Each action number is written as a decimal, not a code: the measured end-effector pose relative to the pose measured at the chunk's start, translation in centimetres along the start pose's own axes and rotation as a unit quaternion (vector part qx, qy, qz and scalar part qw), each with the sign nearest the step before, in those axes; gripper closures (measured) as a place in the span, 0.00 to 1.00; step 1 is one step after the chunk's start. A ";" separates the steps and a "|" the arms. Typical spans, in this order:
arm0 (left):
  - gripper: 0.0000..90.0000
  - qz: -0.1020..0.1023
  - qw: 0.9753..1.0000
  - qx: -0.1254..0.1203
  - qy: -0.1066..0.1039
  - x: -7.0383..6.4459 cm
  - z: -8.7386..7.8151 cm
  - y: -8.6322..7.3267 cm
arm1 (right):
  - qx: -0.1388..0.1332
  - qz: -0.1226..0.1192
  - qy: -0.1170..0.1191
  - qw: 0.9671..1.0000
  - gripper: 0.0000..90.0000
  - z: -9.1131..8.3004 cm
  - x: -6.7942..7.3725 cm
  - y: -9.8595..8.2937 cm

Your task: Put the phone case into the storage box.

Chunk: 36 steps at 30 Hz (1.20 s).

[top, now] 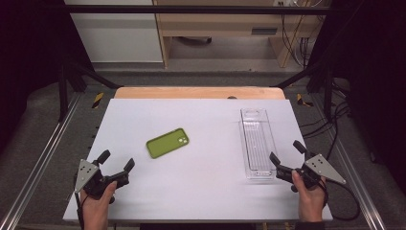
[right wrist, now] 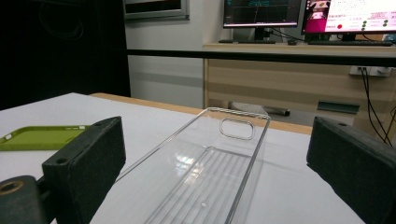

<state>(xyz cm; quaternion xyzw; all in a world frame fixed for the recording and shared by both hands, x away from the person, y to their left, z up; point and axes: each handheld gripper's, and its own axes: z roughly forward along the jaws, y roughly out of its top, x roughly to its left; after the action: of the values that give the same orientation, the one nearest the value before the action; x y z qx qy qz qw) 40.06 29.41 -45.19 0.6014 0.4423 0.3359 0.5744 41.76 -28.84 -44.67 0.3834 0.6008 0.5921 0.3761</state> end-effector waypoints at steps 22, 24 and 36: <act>0.03 0.045 0.985 0.153 -0.059 -2.7 6.4 2.7 | 0.009 0.000 -0.018 1.000 0.03 -0.8 -0.4 -0.3; 0.03 0.048 0.984 0.161 -0.055 -2.9 6.9 2.9 | 0.011 -0.003 -0.017 1.000 0.03 -0.7 -0.2 -0.3; 0.03 0.081 0.973 0.207 -0.067 -3.4 10.7 3.6 | 0.006 -0.003 -0.009 1.000 0.03 -0.7 0.0 -0.3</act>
<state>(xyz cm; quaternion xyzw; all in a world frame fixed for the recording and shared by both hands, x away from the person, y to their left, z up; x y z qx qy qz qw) 49.09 22.27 -42.55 0.7622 0.4124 0.2415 0.4366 41.14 -29.14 -44.91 0.3899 0.6020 0.5836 0.3808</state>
